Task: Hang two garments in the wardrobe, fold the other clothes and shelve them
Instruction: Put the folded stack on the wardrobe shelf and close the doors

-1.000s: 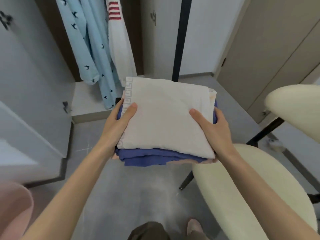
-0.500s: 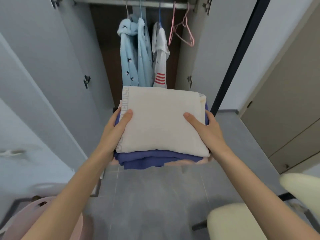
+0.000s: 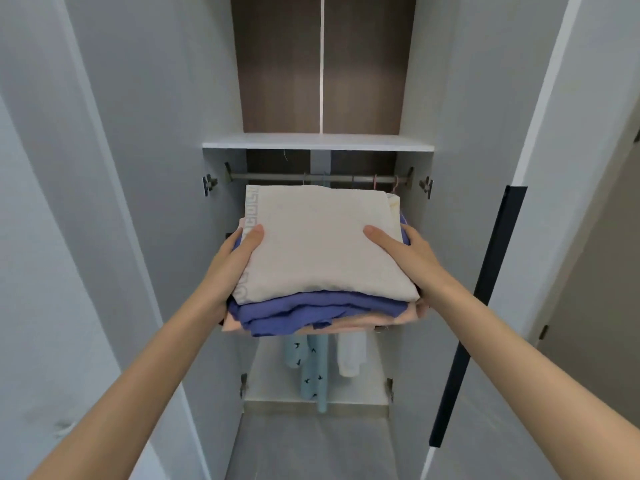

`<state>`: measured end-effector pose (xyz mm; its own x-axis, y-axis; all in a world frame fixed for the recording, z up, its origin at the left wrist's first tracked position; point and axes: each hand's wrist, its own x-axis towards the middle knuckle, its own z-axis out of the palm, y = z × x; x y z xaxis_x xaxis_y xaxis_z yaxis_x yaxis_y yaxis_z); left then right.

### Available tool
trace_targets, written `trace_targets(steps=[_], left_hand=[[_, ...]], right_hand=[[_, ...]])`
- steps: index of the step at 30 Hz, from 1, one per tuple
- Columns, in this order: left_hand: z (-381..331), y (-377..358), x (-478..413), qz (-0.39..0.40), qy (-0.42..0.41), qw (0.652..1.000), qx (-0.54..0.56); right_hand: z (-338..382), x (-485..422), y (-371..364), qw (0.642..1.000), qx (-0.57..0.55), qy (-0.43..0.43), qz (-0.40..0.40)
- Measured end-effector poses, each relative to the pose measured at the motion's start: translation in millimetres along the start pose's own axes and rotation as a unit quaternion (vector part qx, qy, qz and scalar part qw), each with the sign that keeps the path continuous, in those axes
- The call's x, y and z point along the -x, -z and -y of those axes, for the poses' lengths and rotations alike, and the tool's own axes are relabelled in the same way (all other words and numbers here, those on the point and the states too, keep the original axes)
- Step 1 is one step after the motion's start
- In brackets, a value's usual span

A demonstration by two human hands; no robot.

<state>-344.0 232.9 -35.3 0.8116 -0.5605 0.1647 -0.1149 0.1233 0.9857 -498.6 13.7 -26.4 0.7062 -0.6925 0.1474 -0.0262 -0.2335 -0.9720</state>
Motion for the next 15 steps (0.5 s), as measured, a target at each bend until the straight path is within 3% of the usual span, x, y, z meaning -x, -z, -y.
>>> trace_targets(steps=[15], left_hand=[[-83.9, -31.0, -100.1, -0.129, -0.031, 0.991, 0.019]], right_hand=[[87.9, -172.2, 4.4, 0.988, -0.033, 0.071, 0.130]])
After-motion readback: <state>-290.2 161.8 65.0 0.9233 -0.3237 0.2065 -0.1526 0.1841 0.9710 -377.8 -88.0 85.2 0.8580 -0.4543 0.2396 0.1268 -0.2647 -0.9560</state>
